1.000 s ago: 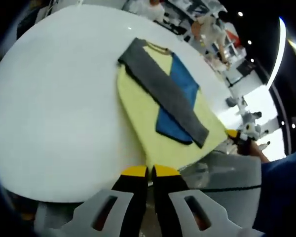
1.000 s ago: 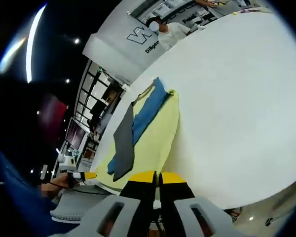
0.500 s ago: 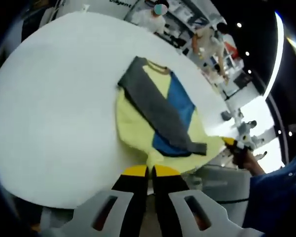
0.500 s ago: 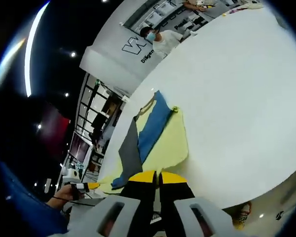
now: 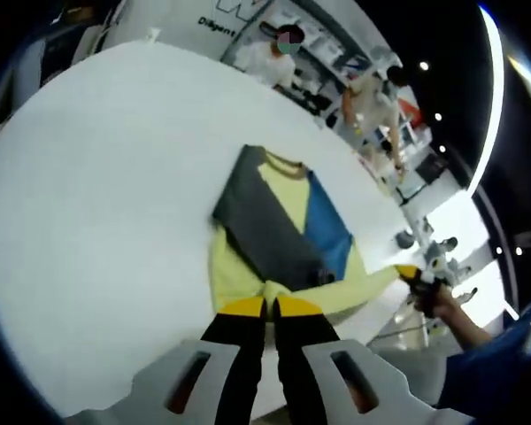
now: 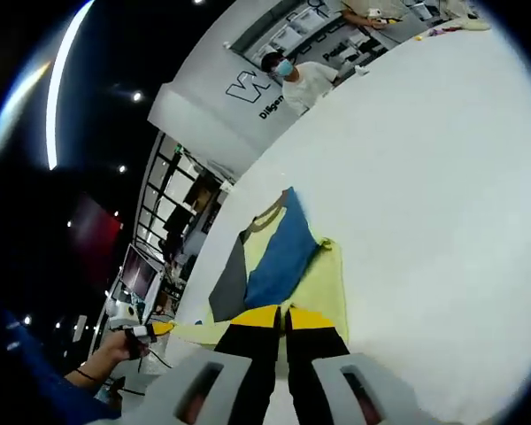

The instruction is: Fold the garment on the visible template until the final outline fits inside the template.

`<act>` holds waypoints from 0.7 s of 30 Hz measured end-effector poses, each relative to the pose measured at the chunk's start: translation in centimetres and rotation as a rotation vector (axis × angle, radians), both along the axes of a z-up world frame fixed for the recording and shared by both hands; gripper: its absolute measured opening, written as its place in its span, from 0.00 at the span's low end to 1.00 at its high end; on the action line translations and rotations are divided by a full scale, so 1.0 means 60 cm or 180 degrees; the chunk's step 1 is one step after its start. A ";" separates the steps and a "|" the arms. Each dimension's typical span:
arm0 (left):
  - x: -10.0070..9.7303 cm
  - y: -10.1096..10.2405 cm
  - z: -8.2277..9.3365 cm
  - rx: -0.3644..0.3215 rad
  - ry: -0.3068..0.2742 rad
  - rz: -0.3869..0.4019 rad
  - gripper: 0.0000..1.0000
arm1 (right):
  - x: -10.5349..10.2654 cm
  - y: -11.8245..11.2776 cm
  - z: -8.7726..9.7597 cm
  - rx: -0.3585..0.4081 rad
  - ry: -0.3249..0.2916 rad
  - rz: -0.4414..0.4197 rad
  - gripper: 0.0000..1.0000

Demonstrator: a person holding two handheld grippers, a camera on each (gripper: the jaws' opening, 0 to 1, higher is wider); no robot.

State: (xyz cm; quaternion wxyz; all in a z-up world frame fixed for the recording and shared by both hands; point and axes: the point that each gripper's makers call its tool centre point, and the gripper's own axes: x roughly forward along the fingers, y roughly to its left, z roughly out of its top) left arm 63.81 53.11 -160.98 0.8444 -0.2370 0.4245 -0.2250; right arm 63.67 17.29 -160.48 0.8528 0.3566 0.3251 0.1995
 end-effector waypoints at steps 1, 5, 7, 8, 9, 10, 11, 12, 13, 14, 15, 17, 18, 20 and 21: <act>0.006 0.000 0.000 -0.0013 -0.0002 0.0014 0.00 | 0.005 0.000 0.000 0.0001 0.0000 -0.0001 0.00; 0.038 0.001 -0.002 -0.0061 0.0000 0.0072 0.00 | 0.034 -0.003 0.002 0.0070 0.0008 -0.0047 0.00; 0.052 0.000 -0.003 -0.0060 -0.0001 0.0086 0.00 | 0.052 -0.002 0.004 0.0070 0.0005 -0.0049 0.00; 0.061 0.000 -0.003 -0.0055 0.0001 0.0086 0.00 | 0.058 -0.002 0.004 0.0060 0.0002 -0.0045 0.00; 0.065 0.000 -0.004 -0.0054 0.0004 0.0090 0.00 | 0.062 0.000 0.004 0.0050 0.0004 -0.0042 0.00; 0.072 0.000 -0.004 -0.0055 0.0002 0.0092 0.00 | 0.068 0.000 0.004 0.0041 0.0010 -0.0044 0.00; 0.078 -0.001 -0.004 -0.0057 -0.0001 0.0094 0.00 | 0.074 -0.001 0.003 0.0038 0.0009 -0.0046 0.00; 0.086 0.000 -0.004 -0.0053 -0.0005 0.0101 0.00 | 0.082 -0.001 0.004 0.0041 0.0001 -0.0046 0.00; 0.095 0.000 -0.003 -0.0049 -0.0011 0.0099 0.00 | 0.090 -0.003 0.004 0.0054 -0.0003 -0.0051 0.00; 0.098 0.001 -0.003 -0.0049 -0.0012 0.0098 0.00 | 0.093 -0.003 0.004 0.0055 -0.0003 -0.0053 0.00; 0.109 0.001 -0.002 -0.0046 -0.0022 0.0097 0.00 | 0.103 -0.002 0.004 0.0054 -0.0001 -0.0053 0.00; 0.122 0.001 0.001 -0.0039 -0.0039 0.0091 0.00 | 0.115 -0.001 0.005 0.0040 -0.0008 -0.0050 0.00; 0.128 0.001 0.002 -0.0032 -0.0045 0.0094 0.00 | 0.120 -0.001 0.005 0.0045 -0.0011 -0.0050 0.00; 0.141 0.001 0.004 -0.0020 -0.0058 0.0093 0.00 | 0.131 0.001 0.008 0.0068 -0.0019 -0.0068 0.00; 0.148 0.000 0.005 -0.0014 -0.0067 0.0087 0.00 | 0.137 -0.001 0.007 0.0076 -0.0015 -0.0079 0.00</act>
